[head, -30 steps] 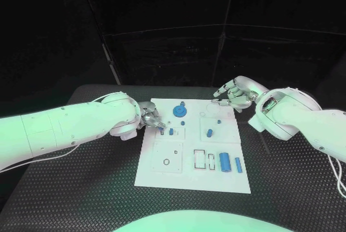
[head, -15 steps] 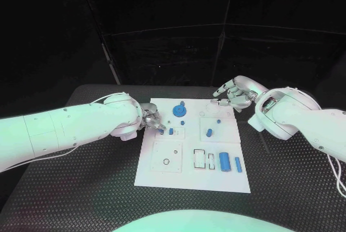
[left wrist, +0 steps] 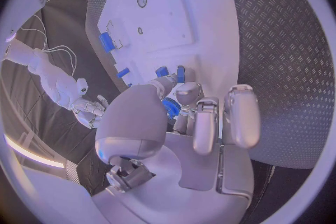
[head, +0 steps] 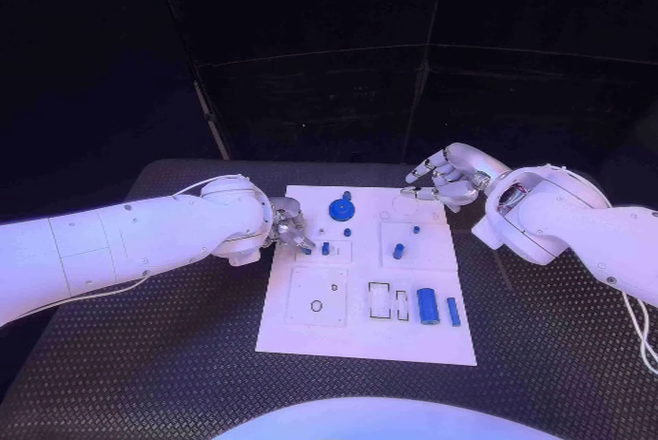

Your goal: Assemble the parts on the task board

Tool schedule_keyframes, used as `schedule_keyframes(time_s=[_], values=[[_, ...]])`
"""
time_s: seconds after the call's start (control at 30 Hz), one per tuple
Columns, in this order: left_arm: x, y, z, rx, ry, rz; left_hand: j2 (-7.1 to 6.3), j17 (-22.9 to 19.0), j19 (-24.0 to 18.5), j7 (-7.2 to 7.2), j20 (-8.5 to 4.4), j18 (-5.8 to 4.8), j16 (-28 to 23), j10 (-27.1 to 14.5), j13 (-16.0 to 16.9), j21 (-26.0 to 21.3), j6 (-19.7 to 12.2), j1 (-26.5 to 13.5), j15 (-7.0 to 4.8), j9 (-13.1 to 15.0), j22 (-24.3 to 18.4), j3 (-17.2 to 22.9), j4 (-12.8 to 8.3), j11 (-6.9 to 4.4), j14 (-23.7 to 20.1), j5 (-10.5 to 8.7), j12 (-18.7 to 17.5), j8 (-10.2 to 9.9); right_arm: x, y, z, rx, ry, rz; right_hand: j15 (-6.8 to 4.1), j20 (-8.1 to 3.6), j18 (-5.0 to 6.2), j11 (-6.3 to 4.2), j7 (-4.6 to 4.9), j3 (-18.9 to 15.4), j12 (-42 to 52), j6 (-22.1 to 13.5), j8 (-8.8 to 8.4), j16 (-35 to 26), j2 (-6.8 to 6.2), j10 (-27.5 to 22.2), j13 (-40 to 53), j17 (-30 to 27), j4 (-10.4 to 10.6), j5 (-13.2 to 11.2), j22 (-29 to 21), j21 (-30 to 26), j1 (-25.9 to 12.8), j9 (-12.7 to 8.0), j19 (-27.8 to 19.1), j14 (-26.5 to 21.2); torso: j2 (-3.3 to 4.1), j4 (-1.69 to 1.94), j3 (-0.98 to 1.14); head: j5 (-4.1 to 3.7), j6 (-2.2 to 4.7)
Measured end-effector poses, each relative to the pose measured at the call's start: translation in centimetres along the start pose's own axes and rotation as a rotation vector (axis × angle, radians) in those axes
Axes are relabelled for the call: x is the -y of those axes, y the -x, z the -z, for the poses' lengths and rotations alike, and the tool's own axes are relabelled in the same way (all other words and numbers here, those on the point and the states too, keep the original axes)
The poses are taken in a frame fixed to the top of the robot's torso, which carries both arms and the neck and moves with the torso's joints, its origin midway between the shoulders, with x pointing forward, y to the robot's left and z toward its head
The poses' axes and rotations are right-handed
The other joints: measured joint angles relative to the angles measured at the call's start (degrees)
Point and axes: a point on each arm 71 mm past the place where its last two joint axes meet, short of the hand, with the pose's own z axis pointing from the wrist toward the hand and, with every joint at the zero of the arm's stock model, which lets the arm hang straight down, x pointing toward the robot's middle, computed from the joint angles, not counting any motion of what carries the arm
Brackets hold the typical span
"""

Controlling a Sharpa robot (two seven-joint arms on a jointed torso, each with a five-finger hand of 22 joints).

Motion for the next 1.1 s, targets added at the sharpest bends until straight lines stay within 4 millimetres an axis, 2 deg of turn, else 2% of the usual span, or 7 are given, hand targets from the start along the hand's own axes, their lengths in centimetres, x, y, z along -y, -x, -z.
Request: schedule_keyframes(time_s=[0.8, 0.87, 1.1], values=[[0.16, 0.07, -0.07, -0.010, 0.001, -0.030, -0.17, 0.00, 0.00, 0.10, 0.00, 0.00, 0.00, -0.02, 0.09, 0.00, -0.09, -0.34, 0.00, 0.05, 0.00, 0.26, -0.22, 0.02, 0.00, -0.07, 0.00, 0.23, 0.01, 0.02, 0.04, 0.000, 0.000, 0.000, 0.00, 0.00, 0.00, 0.00, 0.00, 0.00, 0.00, 0.00, 0.00, 0.00, 0.00, 0.00, 0.00, -0.02, 0.00, 0.00, 0.01, 0.00, 0.00, 0.00, 0.00, 0.00, 0.01, 0.01, -0.01, 0.03, -0.38], [0.19, 0.05, -0.06, -0.012, 0.001, -0.033, -0.19, 0.00, 0.11, -0.13, -0.11, 0.00, 0.00, 0.19, 0.48, 0.00, 0.14, -0.33, 0.00, 0.20, 0.09, 0.41, -0.08, 0.18, 0.00, -0.07, 0.27, 0.70, 0.01, 0.02, 0.04, 0.000, 0.000, 0.000, 0.00, 0.00, 0.00, 0.00, 0.00, 0.00, 0.00, 0.00, 0.00, 0.00, 0.00, 0.00, 0.00, -0.02, 0.00, 0.00, 0.01, 0.00, 0.00, 0.00, 0.00, 0.00, 0.01, 0.01, -0.01, 0.03, -0.41], [0.30, 0.05, -0.13, -0.016, 0.003, -0.042, -1.91, 0.00, 0.40, -1.14, -0.39, 0.00, 0.00, 1.02, 1.16, 0.26, 1.19, -2.03, -0.21, 0.91, 0.51, 1.68, -1.37, -0.64, -0.21, -0.07, 0.79, 1.83, -0.01, 0.01, 0.05, 0.000, 0.001, 0.000, 0.00, 0.00, 0.00, 0.00, 0.00, 0.00, 0.00, 0.00, 0.00, 0.00, 0.00, 0.00, 0.00, -0.02, 0.00, 0.00, 0.01, 0.00, 0.00, 0.00, 0.00, 0.00, 0.01, 0.01, -0.01, 0.03, -0.46]])
